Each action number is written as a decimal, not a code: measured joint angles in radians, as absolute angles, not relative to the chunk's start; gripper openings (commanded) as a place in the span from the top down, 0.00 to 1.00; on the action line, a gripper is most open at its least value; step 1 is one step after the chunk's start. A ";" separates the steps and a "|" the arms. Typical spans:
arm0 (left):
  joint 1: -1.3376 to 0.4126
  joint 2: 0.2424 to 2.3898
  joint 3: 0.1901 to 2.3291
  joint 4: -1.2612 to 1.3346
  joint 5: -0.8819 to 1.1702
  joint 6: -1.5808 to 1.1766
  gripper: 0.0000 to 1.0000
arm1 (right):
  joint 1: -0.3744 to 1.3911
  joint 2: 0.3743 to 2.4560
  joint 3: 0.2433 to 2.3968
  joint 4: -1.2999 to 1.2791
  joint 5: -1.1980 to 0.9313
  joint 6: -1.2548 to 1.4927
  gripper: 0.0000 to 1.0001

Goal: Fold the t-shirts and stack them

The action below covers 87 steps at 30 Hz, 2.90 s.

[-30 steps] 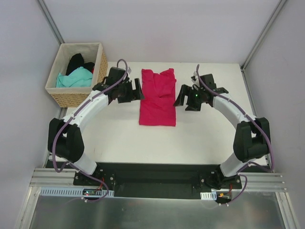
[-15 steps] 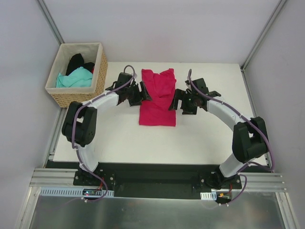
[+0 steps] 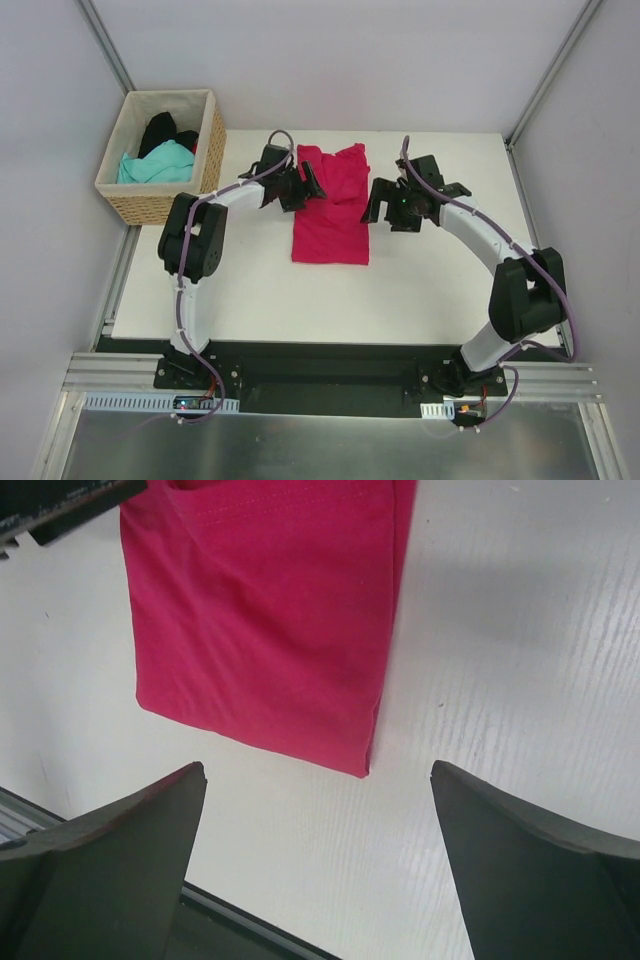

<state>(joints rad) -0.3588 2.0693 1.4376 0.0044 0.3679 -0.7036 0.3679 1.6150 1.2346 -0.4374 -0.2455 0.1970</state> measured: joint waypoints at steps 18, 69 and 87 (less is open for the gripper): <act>-0.330 1.763 1.364 -0.121 0.215 -0.542 0.18 | 0.373 1.531 1.114 -0.459 -0.250 0.196 0.00; -0.387 1.754 0.923 -0.064 0.347 -0.714 1.00 | 0.437 1.763 0.987 -0.236 -0.296 0.336 1.00; -0.515 1.462 0.658 -0.175 0.324 -0.723 1.00 | 0.485 1.423 0.618 -0.207 -0.334 0.352 0.99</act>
